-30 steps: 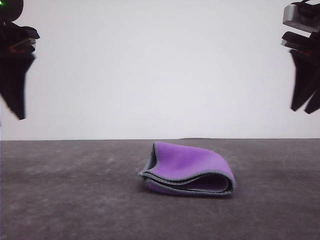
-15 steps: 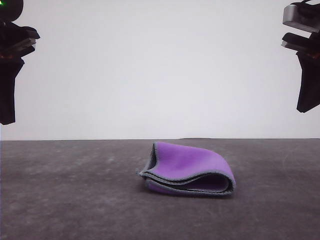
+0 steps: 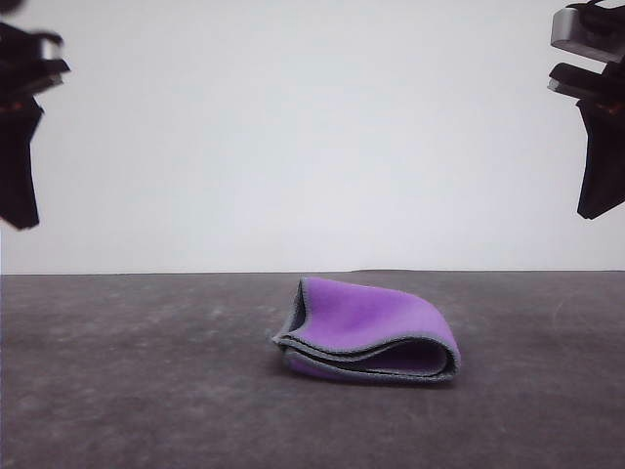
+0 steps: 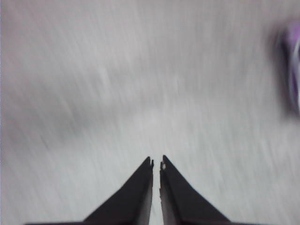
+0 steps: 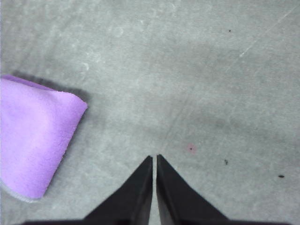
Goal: Fold clothes
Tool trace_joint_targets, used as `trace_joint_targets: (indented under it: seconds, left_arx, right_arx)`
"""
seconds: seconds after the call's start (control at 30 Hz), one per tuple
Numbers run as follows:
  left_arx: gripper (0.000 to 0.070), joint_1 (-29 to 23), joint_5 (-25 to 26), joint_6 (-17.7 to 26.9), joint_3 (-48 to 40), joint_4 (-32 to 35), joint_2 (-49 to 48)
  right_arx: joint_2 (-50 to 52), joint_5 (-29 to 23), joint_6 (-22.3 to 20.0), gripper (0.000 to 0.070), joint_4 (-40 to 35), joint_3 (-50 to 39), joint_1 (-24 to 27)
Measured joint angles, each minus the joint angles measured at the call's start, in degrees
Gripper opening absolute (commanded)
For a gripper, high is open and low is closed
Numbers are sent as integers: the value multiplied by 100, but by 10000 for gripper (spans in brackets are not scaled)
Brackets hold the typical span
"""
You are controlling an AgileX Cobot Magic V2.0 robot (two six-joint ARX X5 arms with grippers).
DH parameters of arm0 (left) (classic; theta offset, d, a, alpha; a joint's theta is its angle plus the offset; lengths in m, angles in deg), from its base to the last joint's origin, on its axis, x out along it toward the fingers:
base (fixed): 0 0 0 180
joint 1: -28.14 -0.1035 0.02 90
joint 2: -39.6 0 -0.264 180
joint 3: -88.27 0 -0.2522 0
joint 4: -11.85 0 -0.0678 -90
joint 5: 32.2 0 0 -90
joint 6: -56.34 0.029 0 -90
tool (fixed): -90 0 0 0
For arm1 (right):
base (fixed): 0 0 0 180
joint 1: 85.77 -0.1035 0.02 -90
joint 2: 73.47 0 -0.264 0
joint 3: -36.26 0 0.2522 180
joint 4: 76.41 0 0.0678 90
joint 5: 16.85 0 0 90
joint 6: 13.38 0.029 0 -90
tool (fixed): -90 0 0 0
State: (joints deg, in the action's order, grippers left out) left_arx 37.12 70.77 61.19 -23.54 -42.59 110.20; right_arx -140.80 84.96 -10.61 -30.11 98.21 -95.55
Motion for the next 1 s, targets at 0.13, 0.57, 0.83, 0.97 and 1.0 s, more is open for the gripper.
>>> trace_joint_targets:
  seconds: [0.13, 0.57, 0.83, 0.97, 1.0]
  left_arx:
    - [16, -41, -188, -230, -1426, 1956, -1338]
    - [16, -726, -1438, -913, -4697, 3257, -5608]
    - [16, -930, -1653, -1008, -4820, 2191, -6638]
    - [16, -967, -1671, -1027, -5001, 2281, -6876]
    - [16, -967, -1670, -1031, -5012, 2305, -6931]
  right_arx:
    - [0, 0, 0, 7, 0, 0, 0]
    - [0, 0, 0, 7, 0, 0, 0]
    - [0, 0, 0, 7, 0, 0, 0]
    - [0, 0, 0, 7, 0, 0, 0]
    - [0, 0, 0, 7, 0, 0, 0]
